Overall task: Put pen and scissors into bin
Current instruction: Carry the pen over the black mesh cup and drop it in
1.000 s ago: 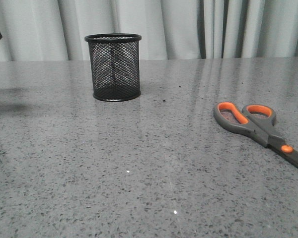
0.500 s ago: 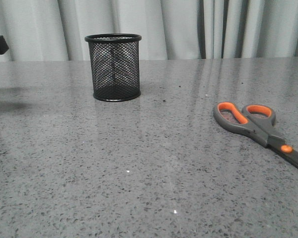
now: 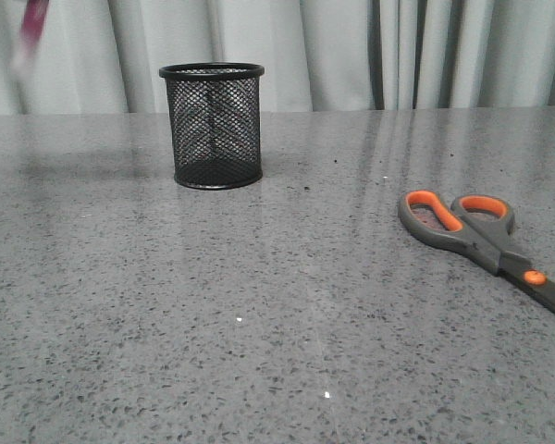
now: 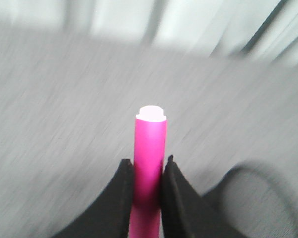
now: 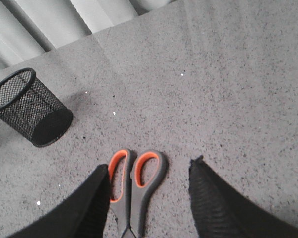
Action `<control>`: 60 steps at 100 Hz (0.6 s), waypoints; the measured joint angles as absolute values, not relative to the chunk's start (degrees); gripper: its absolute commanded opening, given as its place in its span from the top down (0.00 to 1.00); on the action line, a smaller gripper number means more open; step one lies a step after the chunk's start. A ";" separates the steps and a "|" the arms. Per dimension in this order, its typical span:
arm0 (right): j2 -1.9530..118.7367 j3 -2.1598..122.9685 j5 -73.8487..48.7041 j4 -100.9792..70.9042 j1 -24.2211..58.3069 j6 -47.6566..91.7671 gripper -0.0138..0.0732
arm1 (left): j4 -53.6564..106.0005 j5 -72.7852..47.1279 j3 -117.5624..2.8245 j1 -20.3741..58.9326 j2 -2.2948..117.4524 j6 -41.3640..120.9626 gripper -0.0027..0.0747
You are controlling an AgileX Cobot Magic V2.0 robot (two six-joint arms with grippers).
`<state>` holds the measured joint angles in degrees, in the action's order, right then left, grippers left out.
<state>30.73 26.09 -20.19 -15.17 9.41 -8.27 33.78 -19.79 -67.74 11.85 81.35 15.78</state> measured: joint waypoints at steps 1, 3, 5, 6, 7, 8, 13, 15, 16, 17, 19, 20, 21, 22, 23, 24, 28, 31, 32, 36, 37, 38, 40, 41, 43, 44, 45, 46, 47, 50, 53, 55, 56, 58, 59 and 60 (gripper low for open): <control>30.73 26.09 -20.07 -15.23 9.41 -8.27 0.46 | 34.52 -19.09 -67.74 12.40 81.35 16.21 0.99; 30.73 26.09 -19.78 -15.32 9.41 -8.27 0.46 | 36.62 -17.04 -67.74 12.96 81.27 17.45 0.99; 30.73 26.09 -19.61 -15.46 9.41 -8.27 0.46 | 38.42 -14.99 -67.74 13.83 81.27 18.59 0.99; 30.73 26.09 -19.50 -15.47 9.41 -8.27 0.46 | 38.95 -14.35 -67.74 14.43 81.27 18.93 0.99; 30.73 26.09 -19.36 -15.60 9.41 -8.27 0.46 | 39.89 -13.08 -67.74 14.74 81.27 19.53 0.99; 30.73 26.09 -19.35 -15.73 9.41 -8.27 0.46 | 40.29 -12.40 -67.74 15.37 81.37 19.83 0.99; 30.73 26.09 -19.12 -16.07 9.41 -8.27 0.46 | 42.28 -8.10 -67.74 17.63 81.90 21.56 0.99; 30.73 26.09 -19.09 -16.18 9.41 -8.27 0.46 | 42.80 -6.36 -67.74 18.59 82.01 22.02 0.99; 30.73 26.09 -18.98 -16.18 9.41 -8.27 0.46 | 43.04 -5.22 -67.74 18.90 82.28 22.31 0.99; 30.73 26.09 -18.99 -16.35 9.41 -8.27 0.46 | 43.10 -4.65 -67.74 19.22 82.40 22.45 0.99; 30.73 26.09 -18.99 -16.32 9.41 -8.27 0.46 | 43.22 -2.93 -67.74 20.15 82.75 22.76 0.99; 30.73 26.09 -18.99 -16.32 9.41 -8.27 0.46 | 43.35 -2.38 -67.74 20.77 83.00 22.77 0.99; 30.73 26.09 -18.99 -16.32 9.41 -8.27 0.46 | 43.32 -1.31 -67.74 21.07 83.13 23.03 0.99; 30.73 26.09 -18.99 -16.32 9.41 -8.27 0.46 | 43.32 -0.79 -67.74 21.37 83.27 23.03 0.99; 30.73 26.09 -18.99 -16.32 9.41 -8.27 0.46 | 43.32 0.00 -67.74 21.98 83.58 23.18 0.99; 30.73 26.09 -18.99 -16.32 9.41 -8.27 0.46 | 43.32 0.72 -67.74 22.27 83.73 23.18 0.99; 30.73 26.09 -18.99 -16.41 9.41 -8.27 0.46 | 43.12 3.42 -67.74 23.92 84.69 23.42 0.99; 30.73 26.09 -18.99 -16.41 9.41 -8.27 0.46 | 42.71 4.85 -67.74 24.91 85.39 23.54 0.99; 30.73 26.09 -18.99 -16.41 9.41 -8.27 0.46 | 42.71 5.50 -67.86 25.37 85.77 23.54 0.99; 30.73 26.09 -18.99 -16.41 9.41 -8.27 0.46 | 41.82 6.75 -68.27 26.44 86.74 23.54 0.99; 30.73 26.09 -18.99 -16.41 9.41 -8.27 0.46 | 41.57 7.06 -68.29 26.84 87.13 23.54 0.99; 30.73 26.09 -18.96 -16.41 9.41 -8.27 0.46 | 41.45 7.26 -68.40 27.02 87.34 23.64 0.99; 30.73 26.09 -18.96 -16.44 9.41 -8.27 0.46 | 41.11 7.70 -68.73 27.54 87.96 23.63 0.99; 30.73 26.09 -18.96 -16.44 9.41 -8.27 0.46 | 40.96 7.81 -68.97 27.87 88.38 23.63 0.99; 30.73 26.09 -18.96 -16.44 9.41 -8.27 0.46 | 40.68 8.03 -69.24 28.17 88.80 23.63 0.99; 30.73 26.09 -18.96 -16.44 9.41 -8.27 0.46 | 40.42 8.20 -69.52 28.46 89.23 23.63 0.99; 30.73 26.09 -18.96 -16.44 9.41 -8.27 0.46 | 40.31 8.31 -69.66 28.58 89.46 23.63 0.99; 30.73 26.09 -18.96 -16.44 9.41 -8.27 0.46 | 40.30 8.43 -69.97 28.83 89.89 23.63 0.99; 30.73 26.09 -18.86 -16.44 9.41 -8.27 0.46 | 40.02 8.44 -70.13 28.95 90.10 23.63 0.99; 30.73 26.09 -18.86 -16.44 9.41 -8.27 0.46 | 39.74 8.53 -70.73 29.34 90.98 23.75 0.99; 30.73 26.09 -18.86 -16.44 9.41 -8.27 0.46 | 39.49 8.58 -71.45 29.78 92.03 23.75 0.99; 30.73 26.09 -18.86 -16.44 9.41 -8.27 0.46 | 39.36 8.58 -71.85 29.89 92.67 23.75 0.99; 30.73 26.09 -18.86 -16.54 9.41 -8.27 0.46 | 39.36 8.58 -71.97 30.03 92.87 23.75 0.99; 30.73 26.09 -18.86 -16.54 9.41 -8.27 0.46 | 39.26 8.58 -72.37 30.04 93.46 23.75 0.99; 30.73 26.09 -18.86 -16.54 9.41 -8.27 0.46 | 39.26 8.58 -72.48 30.15 93.67 23.75 0.99; 30.73 26.09 -18.86 -16.54 9.41 -8.27 0.46 | 39.26 8.58 -72.70 30.14 94.04 23.75 0.99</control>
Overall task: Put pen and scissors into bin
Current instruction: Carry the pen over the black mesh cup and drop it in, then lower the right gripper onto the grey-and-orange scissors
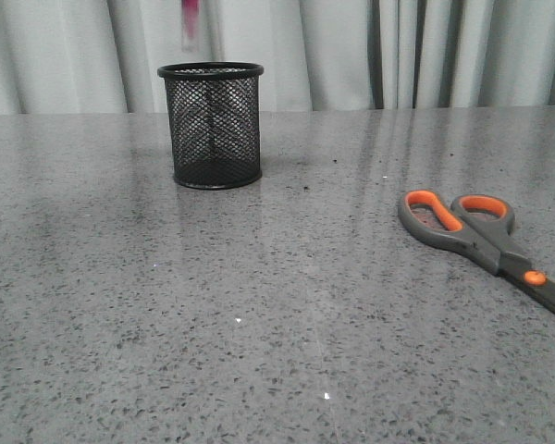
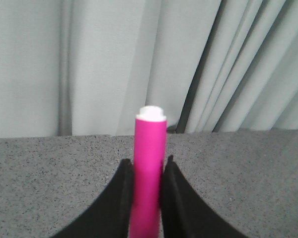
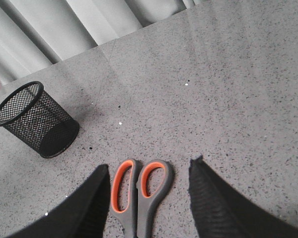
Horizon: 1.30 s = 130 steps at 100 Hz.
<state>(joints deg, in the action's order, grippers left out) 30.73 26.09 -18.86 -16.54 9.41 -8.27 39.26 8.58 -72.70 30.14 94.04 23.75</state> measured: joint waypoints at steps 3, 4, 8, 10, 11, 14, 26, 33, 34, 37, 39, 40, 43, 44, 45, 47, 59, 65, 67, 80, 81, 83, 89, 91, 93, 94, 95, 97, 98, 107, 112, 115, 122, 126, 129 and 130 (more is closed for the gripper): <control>30.73 26.09 -18.86 -16.54 9.41 -8.27 0.46 | 39.13 8.67 -73.05 30.14 94.81 23.75 0.99; 30.73 26.09 -18.86 -16.54 9.41 -8.27 0.46 | 39.13 8.67 -73.21 30.14 95.00 23.75 0.99; 30.73 26.09 -18.86 -16.54 9.41 -8.17 0.46 | 39.13 9.03 -73.65 30.14 96.04 23.75 0.99; 30.73 26.09 -18.86 -16.54 9.41 -8.17 0.46 | 39.13 9.18 -73.77 30.14 96.52 23.75 0.99; 30.73 26.09 -18.86 -16.54 9.41 -8.17 0.46 | 39.13 9.34 -73.75 30.14 96.67 23.75 0.99; 30.73 26.09 -18.86 -16.54 9.41 -8.17 0.46 | 39.13 9.61 -73.80 30.17 97.34 23.75 0.99; 30.73 26.09 -18.74 -16.54 9.41 -8.17 0.46 | 39.13 10.66 -74.03 30.17 99.16 23.75 0.99; 30.73 26.09 -18.74 -16.54 9.41 -8.17 0.46 | 39.13 10.88 -74.02 30.17 100.16 23.75 0.99; 30.73 26.09 -18.74 -16.54 9.41 -8.17 0.46 | 39.13 10.88 -74.02 30.17 100.27 23.75 0.99; 30.73 26.09 -18.74 -16.54 9.41 -8.17 0.46 | 39.13 10.88 -74.02 30.17 100.63 23.75 0.99; 30.73 26.09 -18.74 -16.54 9.41 -8.17 0.46 | 39.13 10.88 -74.02 30.17 100.75 23.75 0.99; 30.73 26.09 -18.74 -16.54 9.41 -8.17 0.46 | 39.13 10.88 -74.02 30.17 100.92 23.75 0.99; 30.73 26.09 -18.74 -16.54 9.41 -8.17 0.46 | 39.13 10.88 -74.02 30.17 101.09 23.75 0.99; 30.73 26.09 -18.74 -16.54 9.41 -8.17 0.46 | 39.13 10.88 -74.02 30.17 101.22 23.75 0.99; 30.73 26.09 -18.74 -16.54 9.41 -8.17 0.46 | 39.13 10.88 -74.02 30.17 101.19 23.75 0.99; 30.73 26.09 -18.74 -16.54 9.41 -8.17 0.46 | 39.13 10.88 -74.02 30.17 101.19 23.75 0.99; 30.73 26.09 -18.74 -16.54 9.41 -8.17 0.46 | 39.13 10.55 -74.02 30.17 101.25 23.75 0.99; 30.73 26.09 -18.74 -16.54 9.41 -8.17 0.46 | 39.13 9.39 -74.02 30.17 101.25 23.75 0.99; 30.73 26.09 -18.74 -16.54 9.41 -8.17 0.46 | 39.13 8.81 -74.02 30.17 101.14 23.75 0.99; 30.73 26.09 -18.74 -16.54 9.41 -8.17 0.46 | 39.13 4.78 -74.02 30.17 100.11 23.75 0.98; 30.73 26.09 -18.74 -16.54 9.41 -8.17 0.46 | 39.13 4.63 -74.02 30.17 100.10 23.75 0.98; 30.73 26.09 -18.84 -16.54 9.41 -8.17 0.46 | 39.13 4.26 -74.02 30.17 99.84 23.75 0.97; 30.73 26.09 -18.84 -16.79 9.41 -8.17 0.46 | 39.13 3.47 -74.02 30.17 99.16 23.75 0.89; 30.73 26.09 -18.84 -16.79 9.41 -8.17 0.46 | 39.13 3.35 -74.02 30.17 98.87 23.75 0.84; 30.73 26.09 -18.95 -16.91 9.41 -8.17 0.46 | 39.13 3.19 -74.02 30.17 98.59 23.75 0.81; 30.73 26.09 -18.95 -16.91 9.41 -8.17 0.46 | 39.13 3.05 -74.02 30.17 98.49 23.75 0.80; 30.73 26.09 -18.95 -17.00 9.41 -8.17 0.46 | 39.13 3.00 -74.02 30.17 98.48 23.75 0.77; 30.73 26.09 -19.06 -17.15 9.41 -8.17 0.46 | 39.13 2.79 -74.02 30.17 98.08 23.75 0.72; 30.73 26.09 -19.04 -17.15 9.41 -8.17 0.46 | 39.13 2.77 -74.02 30.17 97.87 23.75 0.69; 30.73 26.09 -20.31 -17.36 9.41 -8.17 0.46 | 39.13 1.55 -74.02 30.17 96.25 23.75 0.52; 30.73 26.09 -21.33 -17.47 9.41 -8.17 0.46 | 39.03 0.70 -74.02 30.17 95.26 23.75 0.47; 30.73 26.09 -21.98 -17.47 9.41 -8.17 0.46 | 38.91 0.31 -74.02 30.17 94.73 23.75 0.44; 30.73 26.09 -23.33 -17.47 9.41 -8.17 0.46 | 38.68 -0.52 -74.02 30.17 93.60 23.75 0.43; 30.73 26.09 -23.78 -17.47 9.41 -8.17 0.46 | 38.57 -1.11 -74.02 30.17 93.05 23.75 0.43; 30.73 26.09 -23.93 -17.47 9.41 -8.17 0.46 | 38.57 -1.85 -74.02 30.17 92.74 23.75 0.43; 30.73 26.09 -24.07 -17.47 9.41 -8.17 0.46 | 38.46 -2.03 -74.02 30.17 92.43 23.75 0.43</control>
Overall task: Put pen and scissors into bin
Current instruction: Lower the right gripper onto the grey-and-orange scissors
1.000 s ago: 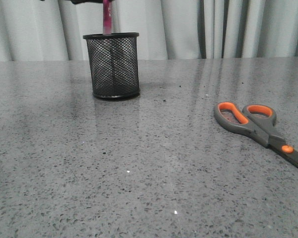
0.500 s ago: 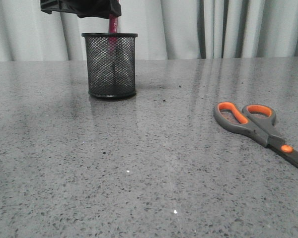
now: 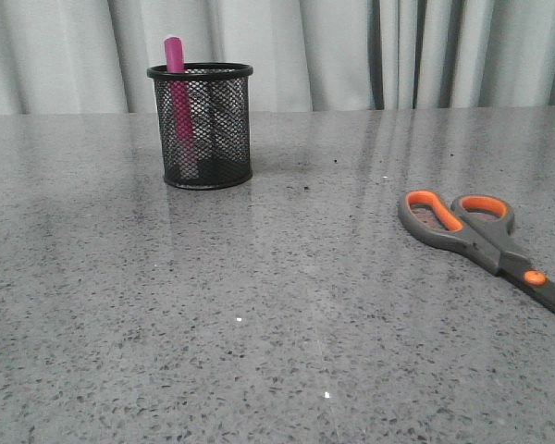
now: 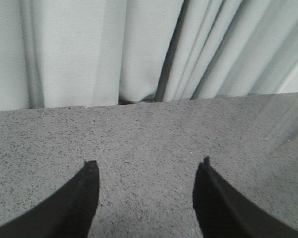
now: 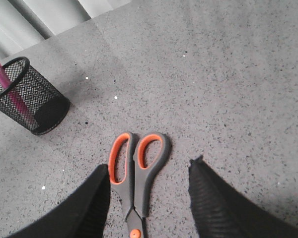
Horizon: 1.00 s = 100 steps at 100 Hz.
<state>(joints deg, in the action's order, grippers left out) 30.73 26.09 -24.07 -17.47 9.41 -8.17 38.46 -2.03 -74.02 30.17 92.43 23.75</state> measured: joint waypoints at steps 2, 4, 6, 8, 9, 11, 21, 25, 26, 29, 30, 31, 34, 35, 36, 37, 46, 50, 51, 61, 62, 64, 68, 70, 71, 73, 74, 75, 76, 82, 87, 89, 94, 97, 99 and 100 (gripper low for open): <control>30.73 26.19 -24.20 -17.47 9.41 -8.17 0.46 | 38.37 -2.52 -74.02 30.17 92.20 23.75 0.44; 30.73 26.31 -24.46 -17.47 9.41 -8.17 0.46 | 38.19 -3.11 -74.02 30.17 91.80 23.75 0.44; 30.73 26.63 -24.80 -17.47 9.41 -8.17 0.46 | 37.94 -3.62 -74.02 30.17 91.27 23.75 0.44; 30.73 27.03 -25.32 -17.47 9.41 -8.17 0.46 | 37.56 -4.13 -74.02 30.17 90.64 23.75 0.44; 30.73 27.20 -25.53 -17.47 9.41 -8.17 0.46 | 37.40 -4.31 -74.02 30.07 90.39 23.75 0.45; 30.73 27.81 -26.25 -17.47 9.41 -7.97 0.46 | 36.74 -4.83 -74.02 30.07 89.57 23.75 0.45; 31.28 32.91 -31.54 -17.59 9.41 -4.45 0.46 | 32.40 -6.66 -74.02 30.07 83.13 23.75 0.51; 32.18 35.23 -34.65 -17.59 9.41 -2.80 0.46 | 30.41 -7.62 -74.02 30.07 80.25 23.75 0.54; 32.36 36.19 -35.79 -17.59 9.41 -2.17 0.46 | 30.09 -7.81 -74.02 30.07 79.05 23.75 0.54; 33.25 38.23 -38.13 -17.59 9.41 -0.86 0.46 | 28.57 -8.86 -74.02 30.07 76.58 23.75 0.56; 33.77 38.76 -38.75 -17.59 9.41 0.00 0.46 | 28.25 -9.09 -74.02 30.07 75.95 23.75 0.56; 34.07 39.81 -40.00 -17.59 9.41 0.00 0.46 | 27.95 -9.36 -74.02 30.07 74.70 23.75 0.56; 35.39 42.00 -42.52 -17.67 9.41 1.19 0.46 | 26.48 -10.68 -74.06 30.07 72.19 23.75 0.56; 36.15 43.14 -43.13 -17.67 9.41 1.69 0.46 | 26.19 -10.97 -74.06 30.07 70.94 23.75 0.56; 36.54 43.71 -44.34 -17.67 9.41 1.91 0.46 | 25.65 -11.57 -74.16 30.07 70.32 23.75 0.56; 37.36 44.28 -44.94 -17.67 9.41 2.43 0.46 | 25.39 -11.87 -74.15 30.07 69.70 23.75 0.56; 43.74 51.59 -51.87 -18.49 9.54 5.74 0.46 | 22.93 -15.03 -73.34 30.07 61.97 23.83 0.56; 46.34 54.70 -53.89 -18.85 10.12 7.13 0.46 | 22.52 -15.99 -72.18 30.07 58.58 23.87 0.56; 47.34 55.18 -54.15 -18.86 10.28 7.54 0.46 | 22.40 -16.11 -71.93 30.07 58.03 23.87 0.56; 54.06 61.00 -55.58 -18.62 14.85 9.17 0.46 | 21.89 -17.22 -67.48 30.07 50.21 23.96 0.56; 54.53 61.29 -55.57 -18.52 15.25 9.15 0.46 | 21.89 -17.31 -66.76 30.07 49.72 23.96 0.56; 55.96 62.08 -55.57 -18.21 16.55 9.30 0.46 | 21.89 -17.50 -65.65 30.07 48.22 23.96 0.56; 58.80 63.36 -55.57 -17.16 19.19 9.30 0.46 | 21.78 -17.75 -63.79 30.07 45.37 23.96 0.56; 60.23 63.84 -55.57 -16.48 20.02 9.15 0.46 | 21.78 -17.97 -62.70 30.07 44.03 23.96 0.56; 60.69 63.98 -55.73 -16.22 20.82 9.14 0.46 | 21.78 -18.01 -61.95 30.07 43.58 23.96 0.56; 62.09 64.31 -55.79 -15.48 21.93 8.81 0.46 | 21.78 -18.28 -60.86 30.07 42.26 23.96 0.56; 62.99 64.32 -55.78 -14.93 22.29 8.71 0.46 | 21.78 -18.41 -60.51 30.07 41.81 23.96 0.56; 63.44 64.49 -55.89 -14.70 22.95 8.50 0.46 | 21.67 -18.42 -60.15 30.07 40.94 23.96 0.56; 63.88 64.63 -55.92 -14.48 23.25 8.35 0.46 | 21.69 -18.55 -59.48 30.07 40.53 23.96 0.56; 67.63 64.87 -56.16 -12.57 25.14 6.94 0.46 | 21.69 -19.05 -57.04 30.07 36.95 23.96 0.56; 70.22 65.10 -56.55 -11.76 25.66 5.99 0.44 | 21.66 -19.15 -55.06 30.07 34.45 23.96 0.56; 71.22 65.10 -56.86 -11.42 25.80 5.70 0.43 | 21.56 -19.30 -54.64 30.07 33.45 23.86 0.56; 73.25 65.22 -57.27 -11.03 25.78 5.18 0.39 | 21.56 -19.42 -53.34 30.07 31.38 23.86 0.56; 74.28 65.22 -57.38 -10.81 25.78 4.78 0.35 | 21.56 -19.53 -52.85 30.07 30.40 23.86 0.56; 75.01 65.22 -57.62 -10.69 25.78 4.53 0.34 | 21.56 -19.53 -52.65 30.07 29.76 23.86 0.56; 75.46 65.22 -57.64 -10.69 25.78 4.26 0.33 | 21.56 -19.64 -52.50 30.07 29.56 23.86 0.56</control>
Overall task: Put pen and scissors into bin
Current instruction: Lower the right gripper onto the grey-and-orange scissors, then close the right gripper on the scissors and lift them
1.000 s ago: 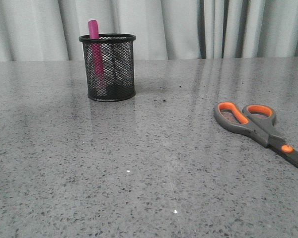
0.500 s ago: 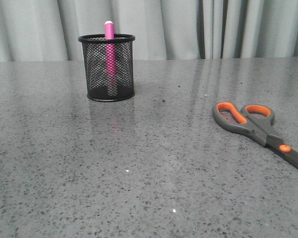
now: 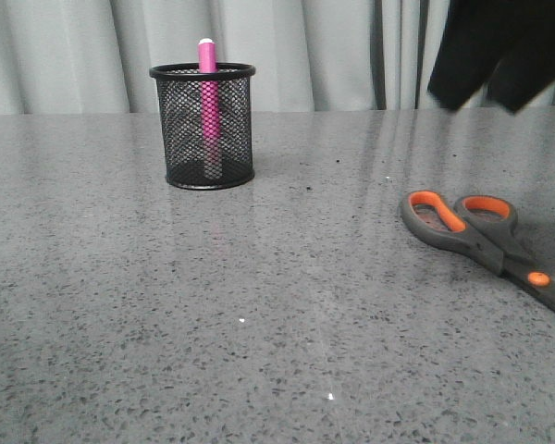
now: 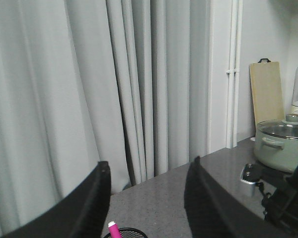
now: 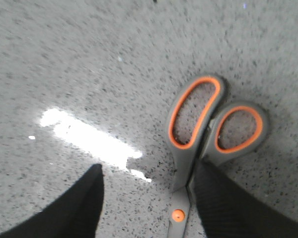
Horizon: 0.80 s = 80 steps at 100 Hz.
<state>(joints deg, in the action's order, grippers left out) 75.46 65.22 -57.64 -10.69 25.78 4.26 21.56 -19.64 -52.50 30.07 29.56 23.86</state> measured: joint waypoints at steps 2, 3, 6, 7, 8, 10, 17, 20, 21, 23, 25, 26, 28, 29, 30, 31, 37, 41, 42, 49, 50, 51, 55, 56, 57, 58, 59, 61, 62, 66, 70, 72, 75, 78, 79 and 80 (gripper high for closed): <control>76.12 65.22 -58.00 -10.57 25.78 4.15 0.31 | 21.56 -19.64 -52.34 30.07 29.04 23.86 0.56; 76.34 65.22 -58.26 -10.57 25.78 4.13 0.30 | 21.56 -19.64 -52.34 30.07 28.73 23.86 0.56; 77.18 65.22 -58.87 -10.49 25.78 3.89 0.28 | 21.56 -19.76 -52.10 30.07 28.22 23.76 0.56; 77.60 65.22 -59.07 -10.49 25.78 3.74 0.28 | 21.56 -19.76 -52.10 30.07 28.12 23.76 0.56; 77.82 65.33 -59.50 -10.49 25.78 3.77 0.27 | 21.56 -19.76 -52.10 30.07 27.94 23.76 0.56; 78.44 65.30 -60.22 -10.34 25.78 3.67 0.27 | 21.56 -19.76 -52.10 30.07 27.78 23.76 0.56; 80.45 65.30 -62.79 -9.79 25.78 3.36 0.27 | 21.56 -19.84 -52.01 30.07 27.39 23.76 0.56; 81.21 65.30 -63.77 -9.32 25.78 3.12 0.27 | 21.56 -19.84 -52.01 30.07 27.39 23.76 0.56; 81.57 65.30 -63.97 -9.10 25.78 2.84 0.27 | 21.56 -19.84 -52.01 30.07 27.39 23.76 0.56; 82.09 65.30 -64.54 -8.69 25.78 2.67 0.27 | 21.56 -19.84 -51.98 30.07 27.39 23.76 0.56; 82.42 65.30 -65.00 -8.38 25.78 2.26 0.27 | 21.56 -19.87 -51.98 30.07 27.39 23.76 0.56; 82.74 65.30 -65.15 -8.07 25.78 1.94 0.27 | 21.56 -19.98 -51.98 30.07 27.39 23.76 0.56; 83.13 65.30 -65.40 -7.59 25.78 1.47 0.27 | 21.56 -19.97 -51.98 30.07 27.39 23.76 0.56; 83.28 65.30 -65.63 -7.45 25.78 1.34 0.27 | 21.56 -19.97 -51.98 30.07 27.39 23.76 0.56; 83.52 65.30 -65.70 -7.12 25.78 1.20 0.27 | 21.56 -19.97 -51.98 30.07 27.39 23.76 0.56; 83.64 65.30 -65.81 -6.97 25.78 0.93 0.27 | 21.56 -19.97 -51.98 30.07 27.39 23.76 0.56; 84.38 65.30 -65.91 -5.79 25.78 0.00 0.27 | 21.56 -19.97 -51.98 30.07 27.39 23.76 0.56; 84.64 65.35 -65.74 -5.49 25.78 -0.33 0.27 | 21.56 -19.97 -51.98 30.07 27.39 23.76 0.56; 84.76 65.35 -65.68 -5.33 25.78 -0.55 0.27 | 21.56 -19.97 -51.98 30.07 27.39 23.76 0.56; 85.28 65.44 -64.58 -4.98 25.78 -0.99 0.27 | 21.56 -19.97 -51.98 30.07 27.39 23.76 0.56; 85.28 65.44 -64.31 -4.98 25.78 -0.99 0.27 | 21.56 -19.97 -51.98 30.07 27.39 23.76 0.56; 85.38 65.44 -64.18 -4.83 25.78 -1.14 0.27 | 21.56 -19.97 -51.98 30.07 27.39 23.76 0.56; 85.72 65.48 -63.32 -4.61 25.78 -1.40 0.27 | 21.56 -19.97 -51.98 30.07 27.39 23.76 0.56; 85.87 65.48 -63.20 -4.62 25.78 -1.40 0.28 | 21.56 -19.97 -51.98 30.07 27.39 23.76 0.56; 85.88 65.48 -62.96 -4.51 25.78 -1.54 0.28 | 21.56 -19.97 -51.98 30.07 27.39 23.76 0.56; 85.99 65.48 -62.85 -4.50 25.78 -1.54 0.29 | 21.56 -19.97 -51.98 30.07 27.39 23.76 0.56; 86.01 65.48 -62.69 -4.34 25.78 -1.64 0.29 | 21.56 -19.97 -51.98 30.07 27.39 23.76 0.56; 86.26 65.48 -62.54 -4.21 25.78 -1.63 0.31 | 21.56 -19.97 -51.98 30.07 27.39 23.65 0.56; 86.27 65.48 -62.44 -4.21 25.78 -1.76 0.31 | 21.56 -19.97 -51.98 30.07 27.39 23.65 0.56; 86.63 65.48 -62.28 -3.91 25.78 -1.77 0.35 | 21.56 -19.97 -51.98 30.07 27.39 23.65 0.56; 87.07 65.48 -62.06 -3.65 25.78 -1.87 0.39 | 21.56 -19.97 -51.98 30.07 27.39 23.65 0.56; 87.19 65.48 -62.06 -3.42 25.78 -1.88 0.41 | 21.56 -19.97 -51.98 30.07 27.39 23.65 0.56; 87.45 65.57 -62.06 -3.26 25.78 -1.97 0.43 | 21.56 -19.97 -51.98 30.07 27.39 23.65 0.56; 87.74 65.57 -62.06 -3.25 25.78 -1.97 0.45 | 21.56 -19.97 -51.98 30.07 27.39 23.65 0.56; 87.91 65.57 -62.06 -3.16 25.78 -1.97 0.46 | 21.56 -19.97 -51.98 30.07 27.39 23.65 0.56; 88.05 65.57 -62.06 -3.16 25.78 -2.01 0.46 | 21.56 -19.97 -51.98 30.07 27.39 23.65 0.56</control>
<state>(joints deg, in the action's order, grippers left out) 88.05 65.57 -62.06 -3.16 25.78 -2.01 21.56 -19.97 -51.98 30.07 27.39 23.65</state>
